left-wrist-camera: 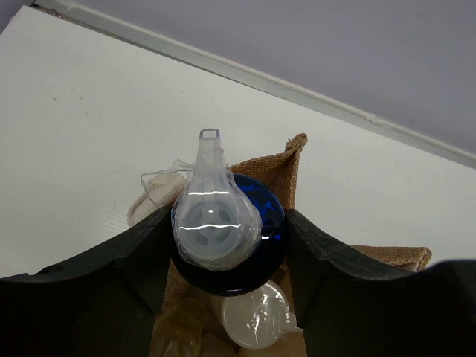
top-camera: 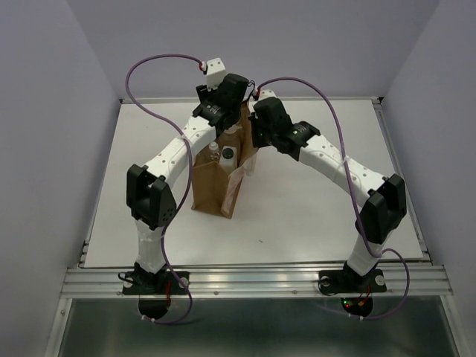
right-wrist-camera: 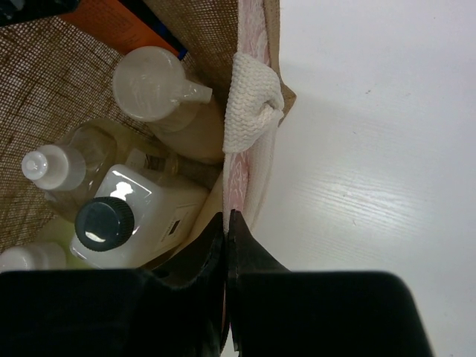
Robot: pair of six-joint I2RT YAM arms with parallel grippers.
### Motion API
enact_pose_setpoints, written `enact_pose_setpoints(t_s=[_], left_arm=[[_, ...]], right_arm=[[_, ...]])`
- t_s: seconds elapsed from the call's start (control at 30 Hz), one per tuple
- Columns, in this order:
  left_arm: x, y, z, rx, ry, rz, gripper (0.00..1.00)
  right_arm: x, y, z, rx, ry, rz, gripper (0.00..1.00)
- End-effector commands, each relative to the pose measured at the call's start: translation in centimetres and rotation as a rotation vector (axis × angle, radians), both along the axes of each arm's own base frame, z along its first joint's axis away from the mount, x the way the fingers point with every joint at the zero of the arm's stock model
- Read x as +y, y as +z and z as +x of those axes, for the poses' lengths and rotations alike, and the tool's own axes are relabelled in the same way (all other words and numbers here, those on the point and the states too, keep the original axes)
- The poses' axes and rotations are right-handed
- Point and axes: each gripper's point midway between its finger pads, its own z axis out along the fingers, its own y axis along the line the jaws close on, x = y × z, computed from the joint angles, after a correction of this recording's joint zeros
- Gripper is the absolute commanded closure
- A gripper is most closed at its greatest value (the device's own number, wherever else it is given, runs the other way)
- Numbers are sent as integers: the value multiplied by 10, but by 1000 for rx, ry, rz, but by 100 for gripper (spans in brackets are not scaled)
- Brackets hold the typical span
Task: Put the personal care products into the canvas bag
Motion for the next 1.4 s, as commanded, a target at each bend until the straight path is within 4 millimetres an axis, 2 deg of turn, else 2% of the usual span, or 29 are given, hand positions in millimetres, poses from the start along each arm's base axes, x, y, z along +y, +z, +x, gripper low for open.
enact_pose_setpoints(t_s=[0.0, 0.13, 0.17, 0.27, 0.4, 0.7, 0.87, 1.07, 1.17, 1.33, 1.37], left_arm=[[-18, 15, -2, -106, 66, -164, 100], [-18, 41, -2, -178, 62, -210, 100], [-15, 57, -2, -209, 75, -217, 100], [-9, 82, -6, -258, 93, -244, 100], [-10, 94, -6, -296, 100, -309, 100], [-33, 113, -6, -317, -3, -422, 100], [-32, 127, -5, -365, 23, -426, 100], [-37, 131, -4, -394, 28, -412, 100], [-48, 130, 0, -387, -19, -381, 100], [-66, 94, 4, -311, -72, -305, 100], [-67, 81, 5, -289, -72, -285, 100]], right_arm=[[-1, 11, -7, -16, 13, 29, 99], [-1, 10, -9, -12, 17, 29, 99], [-2, 11, -9, -15, 16, 27, 99], [-3, 13, -10, -20, 13, 28, 99], [-5, 15, -9, -28, 11, 19, 99], [-5, 14, -7, -33, 16, 6, 99], [-3, 14, -6, -34, 22, 6, 99], [-7, 14, -3, -31, 11, 8, 99], [-8, 12, -3, -30, 6, 5, 99], [-11, 12, -1, -28, -4, 8, 99], [-10, 11, 0, -26, -4, 8, 99]])
